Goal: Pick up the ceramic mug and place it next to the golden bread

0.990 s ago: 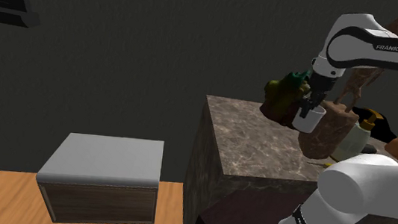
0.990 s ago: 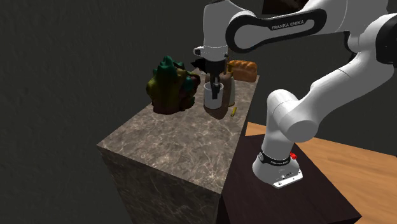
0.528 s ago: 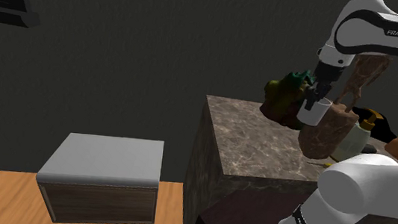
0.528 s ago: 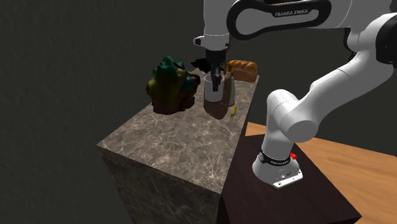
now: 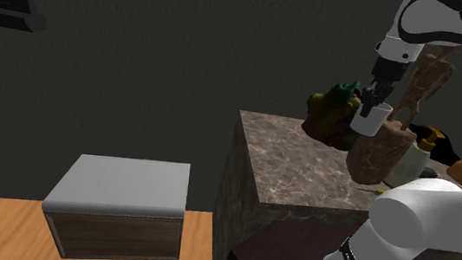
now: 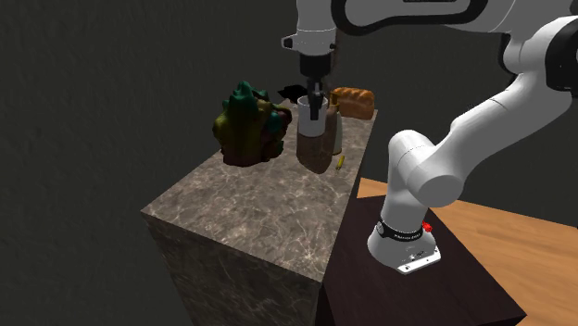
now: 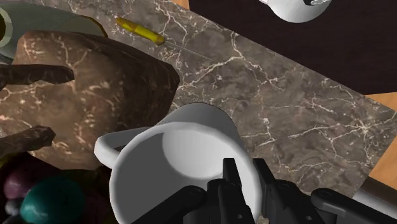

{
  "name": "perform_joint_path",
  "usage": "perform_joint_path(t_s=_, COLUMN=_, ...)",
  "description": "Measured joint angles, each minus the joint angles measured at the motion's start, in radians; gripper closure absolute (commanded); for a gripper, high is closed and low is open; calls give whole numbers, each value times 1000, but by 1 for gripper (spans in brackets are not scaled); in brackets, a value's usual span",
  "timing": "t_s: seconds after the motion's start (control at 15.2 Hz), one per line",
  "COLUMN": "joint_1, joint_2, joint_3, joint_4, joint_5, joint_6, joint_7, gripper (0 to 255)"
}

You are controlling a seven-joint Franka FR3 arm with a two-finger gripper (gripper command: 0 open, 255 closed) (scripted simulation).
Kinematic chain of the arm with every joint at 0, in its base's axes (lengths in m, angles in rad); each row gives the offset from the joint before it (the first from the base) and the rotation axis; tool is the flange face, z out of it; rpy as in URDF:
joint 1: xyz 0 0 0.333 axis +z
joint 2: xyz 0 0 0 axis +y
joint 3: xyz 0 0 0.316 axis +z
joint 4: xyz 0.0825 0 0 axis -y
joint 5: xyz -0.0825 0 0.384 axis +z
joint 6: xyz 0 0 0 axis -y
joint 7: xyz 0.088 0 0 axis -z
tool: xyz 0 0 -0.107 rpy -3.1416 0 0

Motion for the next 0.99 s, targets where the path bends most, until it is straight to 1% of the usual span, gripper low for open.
perform_joint_path(t_s=0.2, joint_1=-19, joint_2=-24, joint_3=-38, joint_4=9, joint_5=-33, joint_6=-22, joint_7=-48, gripper=255)
perform_joint_path(t_s=0.4, joint_1=-44, joint_2=-49, joint_3=-94, joint_4=8, joint_5=-81, joint_6=-31, joint_7=-111, gripper=255)
perform_joint_path(t_s=0.59, joint_1=-71, joint_2=-69, joint_3=-158, joint_4=22, joint_5=-136, joint_6=-47, joint_7=-185, gripper=255)
perform_joint_path(t_s=0.99, joint_1=-111, joint_2=-73, joint_3=-291, joint_4=72, joint_5=-237, joint_6=-41, joint_7=-335, gripper=255)
